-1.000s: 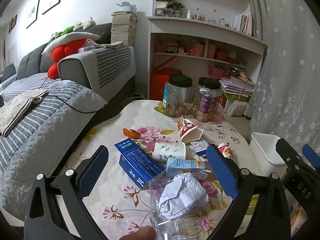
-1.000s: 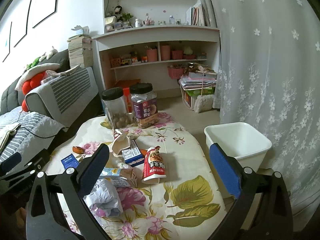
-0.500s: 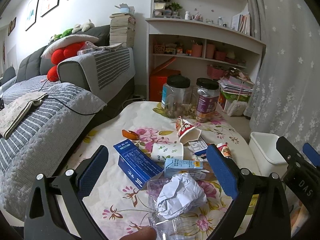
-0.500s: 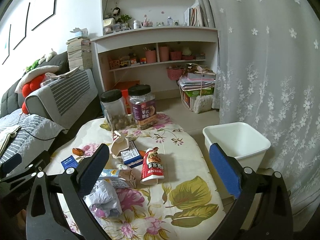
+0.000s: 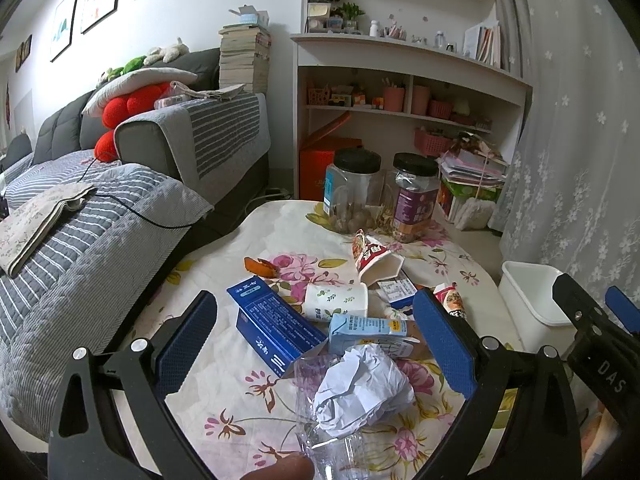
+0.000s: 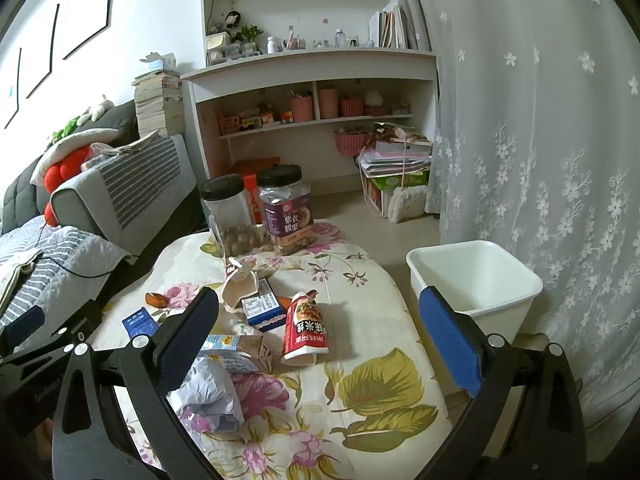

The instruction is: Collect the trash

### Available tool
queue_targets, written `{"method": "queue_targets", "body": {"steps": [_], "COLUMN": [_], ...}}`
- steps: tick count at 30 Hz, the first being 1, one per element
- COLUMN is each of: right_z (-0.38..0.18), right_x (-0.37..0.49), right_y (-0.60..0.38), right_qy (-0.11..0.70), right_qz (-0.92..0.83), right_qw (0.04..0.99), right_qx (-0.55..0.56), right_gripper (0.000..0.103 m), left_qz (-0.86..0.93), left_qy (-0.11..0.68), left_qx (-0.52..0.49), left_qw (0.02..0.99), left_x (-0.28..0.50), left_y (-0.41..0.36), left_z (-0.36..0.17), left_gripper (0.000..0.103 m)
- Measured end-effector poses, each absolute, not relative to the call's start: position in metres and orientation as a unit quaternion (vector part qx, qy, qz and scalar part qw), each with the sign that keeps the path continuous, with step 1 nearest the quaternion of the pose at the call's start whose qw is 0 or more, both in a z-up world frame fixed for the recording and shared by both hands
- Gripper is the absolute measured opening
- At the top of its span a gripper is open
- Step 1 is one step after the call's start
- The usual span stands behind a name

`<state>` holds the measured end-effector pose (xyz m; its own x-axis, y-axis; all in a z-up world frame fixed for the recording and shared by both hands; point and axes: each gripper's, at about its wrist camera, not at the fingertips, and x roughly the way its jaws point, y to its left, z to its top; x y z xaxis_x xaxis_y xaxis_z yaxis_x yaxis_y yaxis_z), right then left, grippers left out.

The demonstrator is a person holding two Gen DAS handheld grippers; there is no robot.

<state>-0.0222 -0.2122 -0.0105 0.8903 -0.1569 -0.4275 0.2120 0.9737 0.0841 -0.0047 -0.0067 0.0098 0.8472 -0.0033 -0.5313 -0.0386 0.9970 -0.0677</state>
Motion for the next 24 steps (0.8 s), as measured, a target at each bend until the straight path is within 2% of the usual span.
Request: {"method": "queue_targets", "body": {"steps": [8, 10, 14, 24], "right_z": [-0.023, -0.02, -0.023, -0.042], "right_x": [-0.019, -0.013, -0.002, 0.027], "right_y": [-0.212, -0.22, -0.229, -0.262], "right_qy": [0.248, 0.272, 0.311, 0.379], "right_qz": [-0.092, -0.077, -0.086, -0.084], "right_qw": [0.961, 0.949, 0.94, 0.911], "right_qx": [0.084, 0.142, 0.113, 0.138], "right_gripper": [0.096, 0.096, 0.096, 0.096], "left_qz": [0.015, 0.011, -0.001, -0.04], "left_qy": [0.308, 0.315, 0.341, 0.484], "left_qx": [-0.025, -0.026, -0.014, 0.144], "left_qw": [0.951, 0.949, 0.94, 0.863], "left_x": [0.002, 0.006, 0.02, 0.061], "left_y": [-0.009, -0.006, -0.007, -0.038], "left_z": [0.007, 0.004, -0.009, -0.072], "left_gripper": [0.095, 0.095, 0.095, 0.095]}}
